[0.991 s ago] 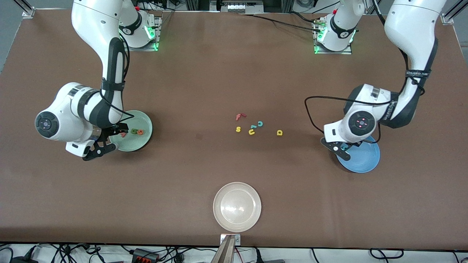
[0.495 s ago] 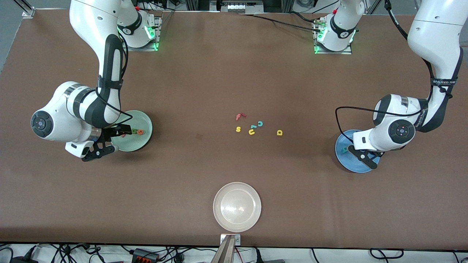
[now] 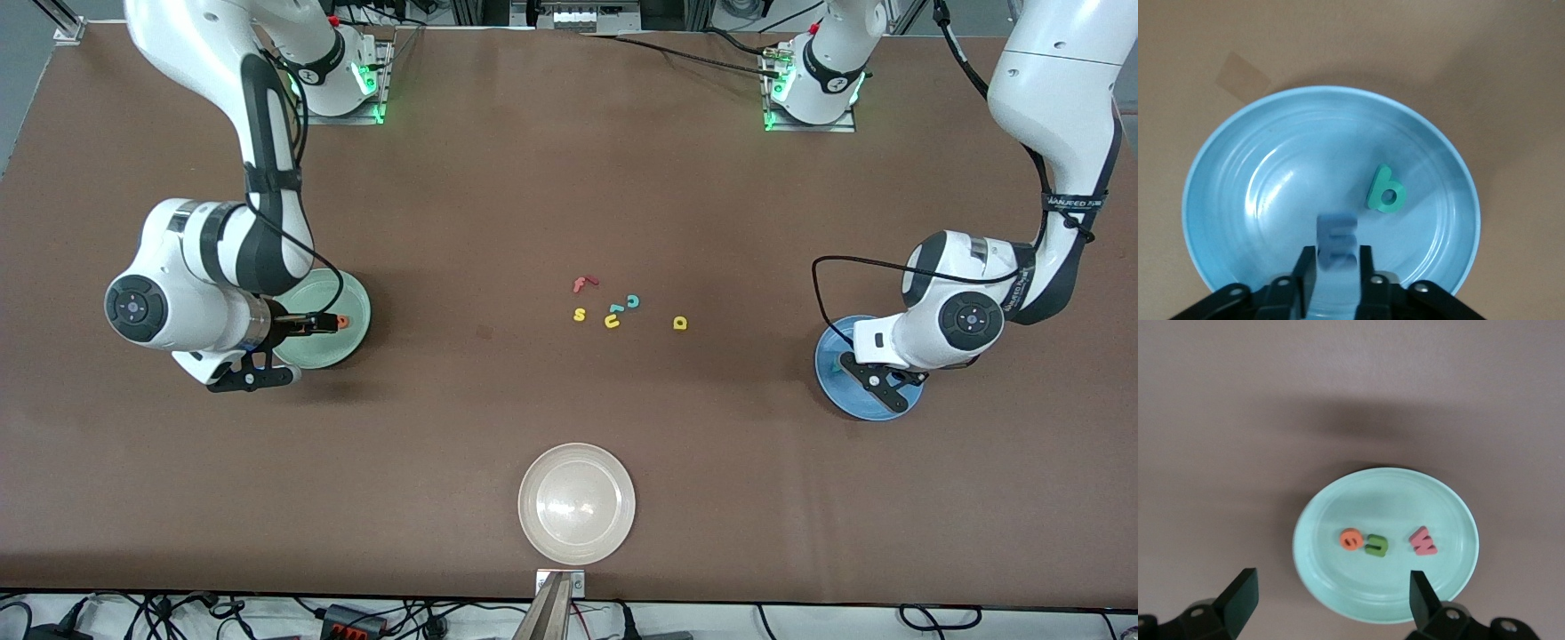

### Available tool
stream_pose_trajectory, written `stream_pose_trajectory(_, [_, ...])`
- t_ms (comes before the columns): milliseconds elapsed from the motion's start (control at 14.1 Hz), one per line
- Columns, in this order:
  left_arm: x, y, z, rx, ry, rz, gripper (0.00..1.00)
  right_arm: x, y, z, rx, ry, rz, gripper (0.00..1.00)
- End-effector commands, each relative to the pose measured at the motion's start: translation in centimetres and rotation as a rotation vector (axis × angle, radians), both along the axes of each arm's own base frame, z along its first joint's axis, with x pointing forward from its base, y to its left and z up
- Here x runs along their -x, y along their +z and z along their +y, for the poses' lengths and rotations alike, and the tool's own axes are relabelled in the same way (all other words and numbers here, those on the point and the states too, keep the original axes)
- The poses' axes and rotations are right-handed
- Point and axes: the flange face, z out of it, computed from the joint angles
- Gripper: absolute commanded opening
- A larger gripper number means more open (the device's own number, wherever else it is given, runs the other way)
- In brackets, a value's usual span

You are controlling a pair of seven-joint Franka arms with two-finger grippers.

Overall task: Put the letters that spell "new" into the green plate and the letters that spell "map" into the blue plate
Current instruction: 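Raise the right gripper to rest while the left gripper moves to the d, then lower the left gripper and grasp the yellow d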

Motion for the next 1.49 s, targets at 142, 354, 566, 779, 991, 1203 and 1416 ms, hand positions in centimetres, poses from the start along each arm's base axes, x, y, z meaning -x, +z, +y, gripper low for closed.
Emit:
stream_pose_trajectory(142, [-1.2,4.8,-3.1,-0.037,-0.033,0.045,1.0,1.2,8.7,0.6,0.012,-0.089,-0.094,1.0])
stream_pose_trajectory(354, [-1.8,8.5,-7.3,-0.038,0.042,0.061,1.0,2.4,14.4,-1.1,0.055,-0.109,-0.153,1.0])
stream_pose_trajectory(566, [-1.5,9.9,-9.7,-0.019,0.167,0.081,1.0,3.7,19.6,-4.3,0.082,-0.1,-0.219,1.0])
stream_pose_trajectory(779, [-1.2,9.9,-10.6,0.044,0.261,0.109,1.0,3.8,21.7,-5.4,0.084,-0.129,-0.222,1.0])
stream_pose_trajectory(991, [-0.7,10.1,-13.0,0.061,0.354,0.113,1.0,4.0,25.1,-10.5,0.101,-0.211,-0.215,1.0])
stream_pose_trajectory(1203, [0.7,9.9,-18.8,0.056,0.464,0.112,1.0,5.1,29.5,-14.2,0.108,-0.235,-0.204,1.0])
stream_pose_trajectory(1416, [2.6,8.4,-23.8,0.043,0.585,0.096,1.0,5.8,31.6,-17.2,0.005,-0.199,-0.225,1.0])
